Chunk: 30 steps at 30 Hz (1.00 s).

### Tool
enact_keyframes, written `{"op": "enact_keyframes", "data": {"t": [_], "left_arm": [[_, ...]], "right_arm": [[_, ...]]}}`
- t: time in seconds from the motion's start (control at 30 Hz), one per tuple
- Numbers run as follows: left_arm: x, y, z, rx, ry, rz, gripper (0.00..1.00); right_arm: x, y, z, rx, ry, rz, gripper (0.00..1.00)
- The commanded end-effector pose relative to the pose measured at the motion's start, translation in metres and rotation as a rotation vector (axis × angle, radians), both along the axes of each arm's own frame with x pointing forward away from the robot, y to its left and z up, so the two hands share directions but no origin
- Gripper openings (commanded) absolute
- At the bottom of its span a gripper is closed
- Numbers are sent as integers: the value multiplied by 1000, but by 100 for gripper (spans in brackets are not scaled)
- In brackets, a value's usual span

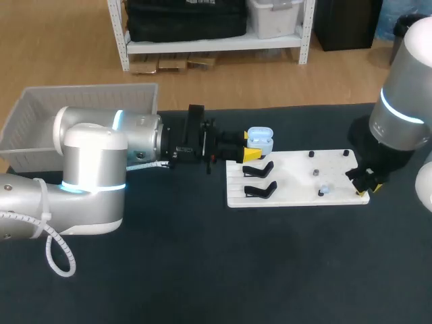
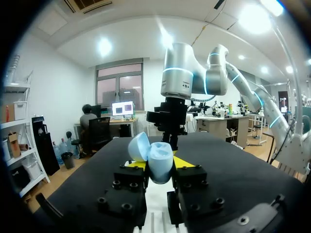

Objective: Pick up each earbud case from the left stands, insert the matching earbuds, close the lid, and place the case in the box.

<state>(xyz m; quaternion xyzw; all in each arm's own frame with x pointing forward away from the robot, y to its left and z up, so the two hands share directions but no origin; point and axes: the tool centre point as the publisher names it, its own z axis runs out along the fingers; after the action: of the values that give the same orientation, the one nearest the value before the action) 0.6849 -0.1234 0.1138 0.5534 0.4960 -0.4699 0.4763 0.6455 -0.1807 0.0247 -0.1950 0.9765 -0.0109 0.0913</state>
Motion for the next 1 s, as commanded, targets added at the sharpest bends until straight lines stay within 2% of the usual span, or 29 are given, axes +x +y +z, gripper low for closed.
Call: {"op": "enact_keyframes", "data": {"t": [0.03,0.13,0.17,0.37,0.53,0.8,1.0], "left_arm": [[0,0,-1,-5,-3,1,0],[0,0,-1,-5,-3,1,0],[0,0,-1,-5,-3,1,0],[0,0,-1,-5,-3,1,0],[0,0,-1,-5,-3,1,0],[0,0,-1,-5,-3,1,0],[0,0,-1,-5,-3,1,0]], "right_arm": [[-3,0,0,-4,-10,-4,14],[-2,-1,-1,-6,-11,-4,7],[-2,-1,-1,-6,-12,-4,0],[-3,-1,3,-8,-15,-1,0],[-6,4,16,-9,-18,0,0],[-15,18,56,-22,-34,-18,0],[-22,45,97,-35,-24,-43,0]]}}
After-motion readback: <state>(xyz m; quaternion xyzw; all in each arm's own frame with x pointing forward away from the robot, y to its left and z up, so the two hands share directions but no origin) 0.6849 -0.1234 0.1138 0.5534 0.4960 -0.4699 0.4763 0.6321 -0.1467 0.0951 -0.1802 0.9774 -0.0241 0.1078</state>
